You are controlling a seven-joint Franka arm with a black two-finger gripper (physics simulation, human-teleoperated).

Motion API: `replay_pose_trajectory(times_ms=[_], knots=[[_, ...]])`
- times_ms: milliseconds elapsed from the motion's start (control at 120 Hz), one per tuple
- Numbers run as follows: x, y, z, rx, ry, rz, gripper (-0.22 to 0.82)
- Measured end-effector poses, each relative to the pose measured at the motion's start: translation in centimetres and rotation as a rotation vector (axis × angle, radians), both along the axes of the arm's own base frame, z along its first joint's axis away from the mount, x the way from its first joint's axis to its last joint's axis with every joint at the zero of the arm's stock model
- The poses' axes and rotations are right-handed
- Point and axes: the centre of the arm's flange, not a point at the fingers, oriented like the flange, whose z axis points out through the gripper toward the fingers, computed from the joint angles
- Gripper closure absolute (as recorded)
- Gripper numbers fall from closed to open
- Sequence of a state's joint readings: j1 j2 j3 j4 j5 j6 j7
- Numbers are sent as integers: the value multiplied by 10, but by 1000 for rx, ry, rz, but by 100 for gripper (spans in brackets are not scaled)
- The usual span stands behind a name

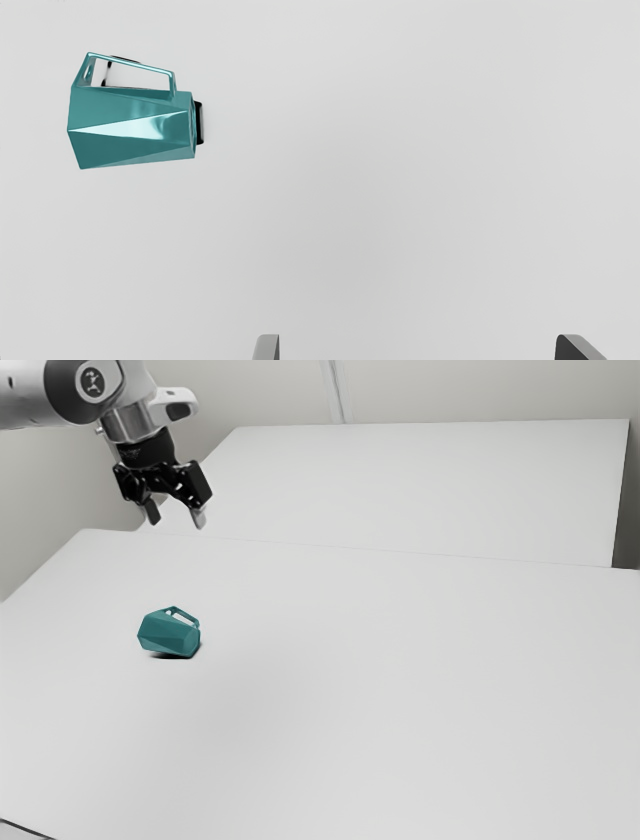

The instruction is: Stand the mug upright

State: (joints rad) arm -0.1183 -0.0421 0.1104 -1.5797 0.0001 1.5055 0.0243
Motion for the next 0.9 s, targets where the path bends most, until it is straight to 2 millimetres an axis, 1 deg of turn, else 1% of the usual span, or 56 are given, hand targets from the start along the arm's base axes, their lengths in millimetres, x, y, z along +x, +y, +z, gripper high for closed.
replay_pose_trajectory(times_ms=[92,192,267,317,450,525,650,767,900], knots=[[-1,0,1,2,-1,-2,0],[-6,0,9,3,-11,-10,0],[-8,9,11,3,-11,-2,0],[-11,23,13,2,-9,18,0],[-21,72,18,-3,-9,94,0],[-25,93,19,-23,-21,113,0],[-34,131,-6,-101,-43,141,0],[-37,161,-13,-166,-118,151,0],[-41,196,-34,-244,-191,160,0]])
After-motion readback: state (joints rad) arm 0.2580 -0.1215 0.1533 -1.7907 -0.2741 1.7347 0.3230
